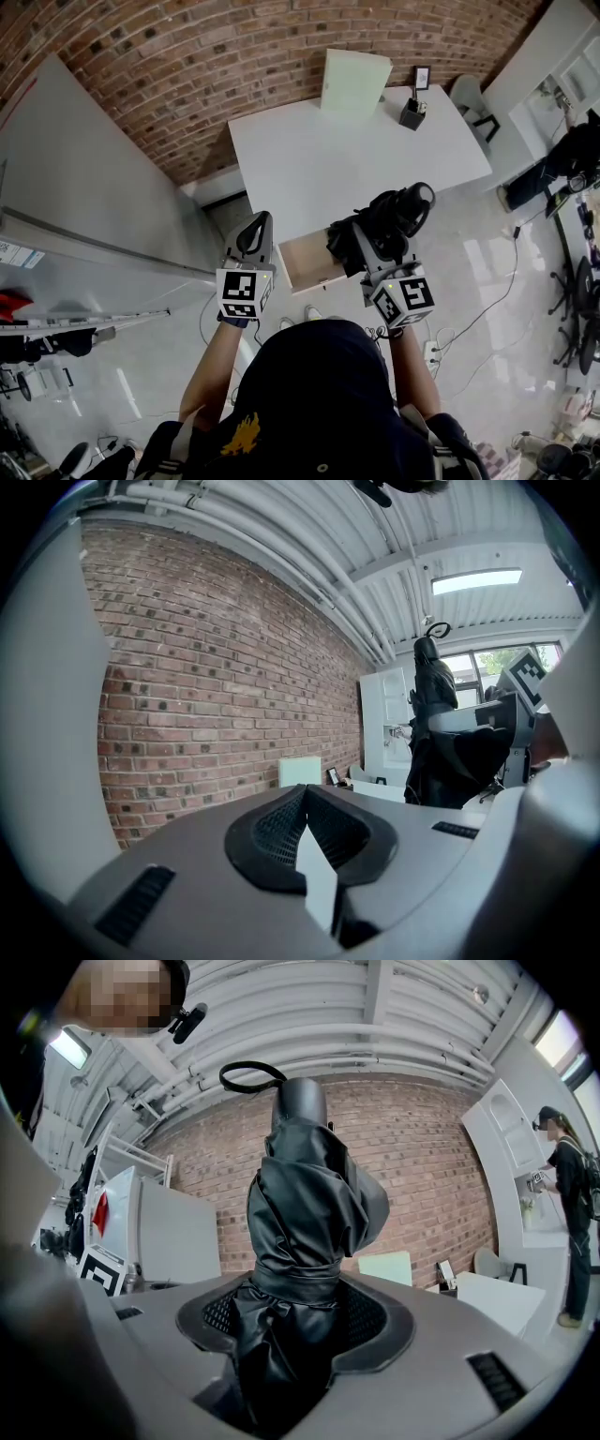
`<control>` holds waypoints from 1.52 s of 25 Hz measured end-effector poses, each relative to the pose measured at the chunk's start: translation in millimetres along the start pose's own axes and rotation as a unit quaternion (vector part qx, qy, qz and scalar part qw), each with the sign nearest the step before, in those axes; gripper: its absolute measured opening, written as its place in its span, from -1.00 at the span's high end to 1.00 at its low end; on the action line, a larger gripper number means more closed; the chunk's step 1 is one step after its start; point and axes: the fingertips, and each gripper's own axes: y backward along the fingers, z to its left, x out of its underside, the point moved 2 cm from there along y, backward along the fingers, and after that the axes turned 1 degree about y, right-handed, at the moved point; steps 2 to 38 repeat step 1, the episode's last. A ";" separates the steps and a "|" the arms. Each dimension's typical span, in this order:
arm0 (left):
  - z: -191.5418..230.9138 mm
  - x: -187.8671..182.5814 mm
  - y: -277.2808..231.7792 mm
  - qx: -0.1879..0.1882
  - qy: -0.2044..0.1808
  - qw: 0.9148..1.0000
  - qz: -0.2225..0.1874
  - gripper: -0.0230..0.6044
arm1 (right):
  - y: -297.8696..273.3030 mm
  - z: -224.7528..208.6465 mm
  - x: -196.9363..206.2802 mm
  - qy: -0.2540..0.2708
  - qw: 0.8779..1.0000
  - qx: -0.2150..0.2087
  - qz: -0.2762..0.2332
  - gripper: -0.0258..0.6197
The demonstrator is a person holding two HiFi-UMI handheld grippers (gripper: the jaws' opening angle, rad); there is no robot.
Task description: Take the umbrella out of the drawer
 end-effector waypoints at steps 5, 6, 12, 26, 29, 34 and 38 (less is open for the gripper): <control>0.8 1.7 0.1 0.000 0.000 1.000 0.001 0.87 | -0.8 -0.1 1.2 0.000 1.000 0.001 0.001 0.08; 0.8 1.7 0.1 0.000 0.000 1.000 0.001 0.87 | -0.8 -0.1 1.2 0.000 1.000 0.001 0.001 0.08; 0.8 1.7 0.1 0.000 0.000 1.000 0.001 0.87 | -0.8 -0.1 1.2 0.000 1.000 0.001 0.001 0.08; 0.8 1.7 0.1 0.000 0.000 1.000 0.001 0.87 | -0.8 -0.1 1.2 0.000 1.000 0.001 0.001 0.08; 0.8 1.7 0.1 0.000 0.000 1.000 0.001 0.87 | -0.8 -0.1 1.2 0.000 1.000 0.001 0.001 0.08; 0.8 1.7 0.1 0.000 0.000 1.000 0.001 0.87 | -0.8 -0.1 1.2 0.000 1.000 0.001 0.001 0.08; 0.8 1.7 0.1 0.000 0.000 1.000 0.001 0.87 | -0.8 -0.1 1.2 0.000 1.000 0.001 0.001 0.08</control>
